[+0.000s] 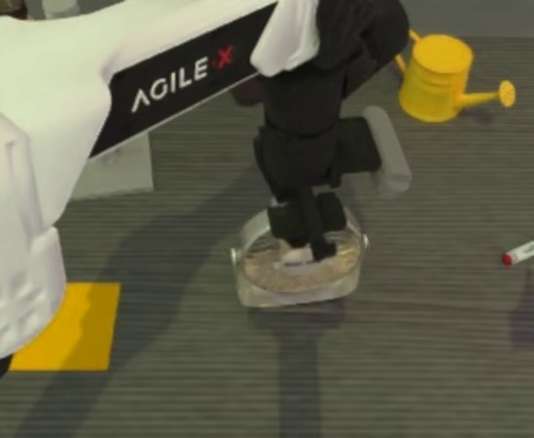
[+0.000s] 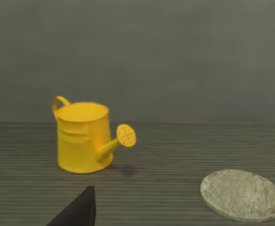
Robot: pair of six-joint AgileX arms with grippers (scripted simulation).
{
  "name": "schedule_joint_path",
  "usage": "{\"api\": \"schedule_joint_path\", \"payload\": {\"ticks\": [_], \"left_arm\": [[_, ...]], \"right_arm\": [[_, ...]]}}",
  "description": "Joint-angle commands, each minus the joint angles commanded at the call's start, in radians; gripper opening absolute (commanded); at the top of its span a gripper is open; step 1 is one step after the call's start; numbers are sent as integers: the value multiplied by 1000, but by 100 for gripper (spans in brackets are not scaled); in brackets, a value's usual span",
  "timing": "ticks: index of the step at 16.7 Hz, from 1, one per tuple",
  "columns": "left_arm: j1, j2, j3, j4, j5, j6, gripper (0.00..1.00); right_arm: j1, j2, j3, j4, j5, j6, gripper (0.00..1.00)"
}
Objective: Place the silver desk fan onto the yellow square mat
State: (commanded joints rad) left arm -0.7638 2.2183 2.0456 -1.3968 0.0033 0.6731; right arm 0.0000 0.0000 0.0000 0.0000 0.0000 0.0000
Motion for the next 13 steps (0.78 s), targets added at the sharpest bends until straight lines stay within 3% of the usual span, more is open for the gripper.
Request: {"api": "schedule_joint_path", "payload": {"ticks": [3, 4, 13], "left_arm": [[0, 0, 0, 0, 0, 0, 2], [0, 0, 0, 0, 0, 0, 0], [2, 1, 3, -3, 0, 1, 0]], "right_arm": [[0, 0, 0, 0, 0, 0, 100], [0, 0, 0, 0, 0, 0, 100], [0, 0, 0, 0, 0, 0, 100]]}}
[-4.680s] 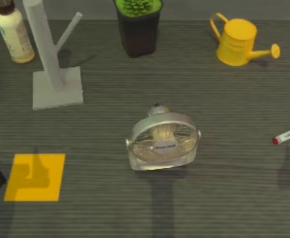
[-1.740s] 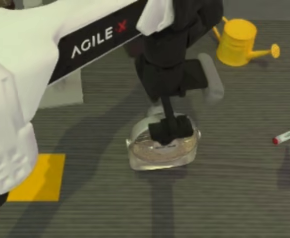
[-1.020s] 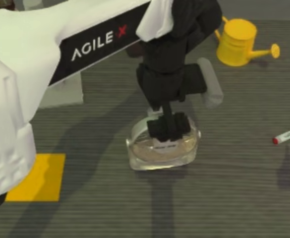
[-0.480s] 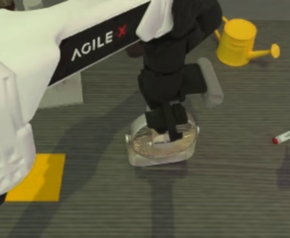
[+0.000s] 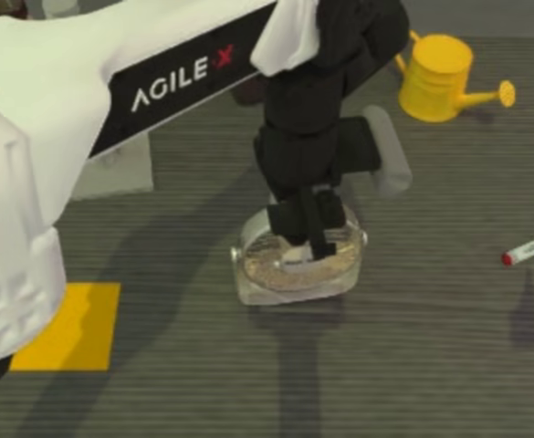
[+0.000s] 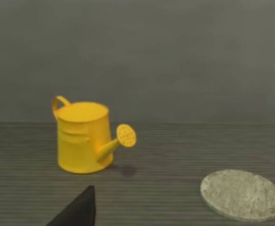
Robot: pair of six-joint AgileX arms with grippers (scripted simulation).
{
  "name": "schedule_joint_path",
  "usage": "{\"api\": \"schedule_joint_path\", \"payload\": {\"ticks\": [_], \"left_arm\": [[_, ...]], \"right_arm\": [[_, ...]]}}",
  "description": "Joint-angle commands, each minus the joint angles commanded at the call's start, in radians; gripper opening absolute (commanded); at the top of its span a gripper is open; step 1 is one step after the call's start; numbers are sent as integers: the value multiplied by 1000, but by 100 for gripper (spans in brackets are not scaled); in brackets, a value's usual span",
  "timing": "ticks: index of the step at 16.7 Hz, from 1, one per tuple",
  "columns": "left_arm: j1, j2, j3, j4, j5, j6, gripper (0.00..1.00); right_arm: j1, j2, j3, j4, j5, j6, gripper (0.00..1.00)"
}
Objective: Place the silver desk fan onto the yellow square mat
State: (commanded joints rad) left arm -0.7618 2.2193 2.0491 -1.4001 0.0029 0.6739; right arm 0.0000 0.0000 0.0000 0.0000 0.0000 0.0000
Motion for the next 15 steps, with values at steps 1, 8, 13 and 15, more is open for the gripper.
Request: {"api": "schedule_joint_path", "payload": {"ticks": [1, 8, 13, 15], "left_arm": [[3, 3, 14, -13, 0, -2, 0], [15, 49, 269, -216, 1, 0, 0], [12, 48, 284, -230, 0, 1, 0], [20, 37, 271, -227, 0, 11, 0]], "right_arm": [[0, 0, 0, 0, 0, 0, 100], [0, 0, 0, 0, 0, 0, 100], [0, 0, 0, 0, 0, 0, 100], [0, 0, 0, 0, 0, 0, 100]]}}
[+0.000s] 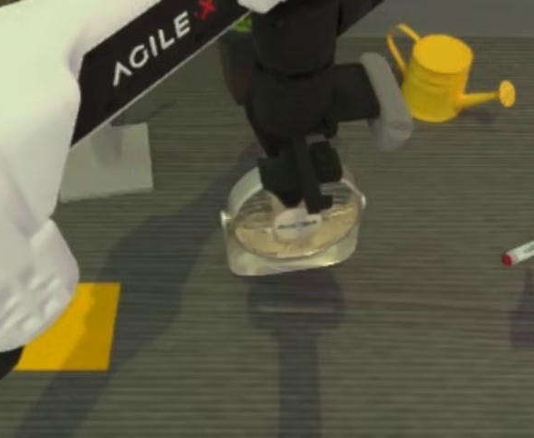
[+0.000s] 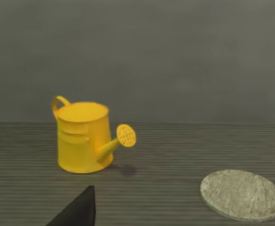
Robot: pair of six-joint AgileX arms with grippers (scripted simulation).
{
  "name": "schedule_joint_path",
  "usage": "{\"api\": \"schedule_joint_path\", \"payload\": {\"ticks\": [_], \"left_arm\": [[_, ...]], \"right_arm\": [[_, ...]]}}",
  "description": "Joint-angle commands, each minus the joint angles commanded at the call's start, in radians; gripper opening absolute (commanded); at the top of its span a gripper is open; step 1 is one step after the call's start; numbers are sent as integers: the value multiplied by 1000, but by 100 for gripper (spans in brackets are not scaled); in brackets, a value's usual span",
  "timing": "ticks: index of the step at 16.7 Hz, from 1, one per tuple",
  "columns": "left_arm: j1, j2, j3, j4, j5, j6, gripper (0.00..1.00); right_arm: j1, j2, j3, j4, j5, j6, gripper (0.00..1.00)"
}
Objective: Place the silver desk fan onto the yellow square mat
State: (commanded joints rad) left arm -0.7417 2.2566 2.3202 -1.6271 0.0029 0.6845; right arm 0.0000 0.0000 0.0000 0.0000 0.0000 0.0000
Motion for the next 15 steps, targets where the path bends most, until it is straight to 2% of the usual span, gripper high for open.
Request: {"api": "schedule_joint_path", "payload": {"ticks": [5, 15], "left_arm": [[122, -155, -205, 57, 2, 136, 0], [484, -662, -920, 245, 8, 604, 0]], "right_arm": [[0, 0, 0, 0, 0, 0, 100], [0, 0, 0, 0, 0, 0, 100]]}}
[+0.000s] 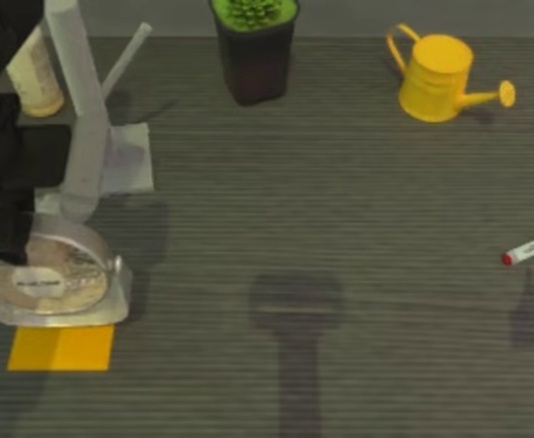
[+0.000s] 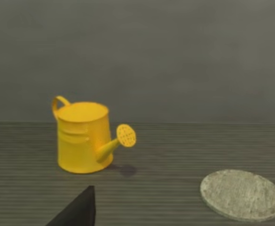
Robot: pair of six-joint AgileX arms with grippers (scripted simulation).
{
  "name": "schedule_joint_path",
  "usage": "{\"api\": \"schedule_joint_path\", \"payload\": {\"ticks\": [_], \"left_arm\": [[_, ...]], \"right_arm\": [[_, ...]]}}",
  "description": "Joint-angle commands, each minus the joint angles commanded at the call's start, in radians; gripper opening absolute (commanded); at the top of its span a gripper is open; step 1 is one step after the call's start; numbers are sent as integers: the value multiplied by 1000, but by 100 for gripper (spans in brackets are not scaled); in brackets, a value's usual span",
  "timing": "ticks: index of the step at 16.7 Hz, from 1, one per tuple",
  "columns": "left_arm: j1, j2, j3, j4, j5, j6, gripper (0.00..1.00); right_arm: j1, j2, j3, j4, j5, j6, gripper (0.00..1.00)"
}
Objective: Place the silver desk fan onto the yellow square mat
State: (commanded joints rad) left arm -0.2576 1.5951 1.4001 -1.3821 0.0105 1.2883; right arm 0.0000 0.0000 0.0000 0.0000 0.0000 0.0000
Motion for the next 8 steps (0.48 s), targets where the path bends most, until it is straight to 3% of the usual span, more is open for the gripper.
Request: {"api": "schedule_joint_path", "payload": {"ticks": [3, 8], "left_arm": [[60, -78, -95, 26, -1, 77, 0], [63, -84, -104, 27, -1, 87, 0]], "right_arm": [[0, 0, 0, 0, 0, 0, 100], [0, 0, 0, 0, 0, 0, 100]]}}
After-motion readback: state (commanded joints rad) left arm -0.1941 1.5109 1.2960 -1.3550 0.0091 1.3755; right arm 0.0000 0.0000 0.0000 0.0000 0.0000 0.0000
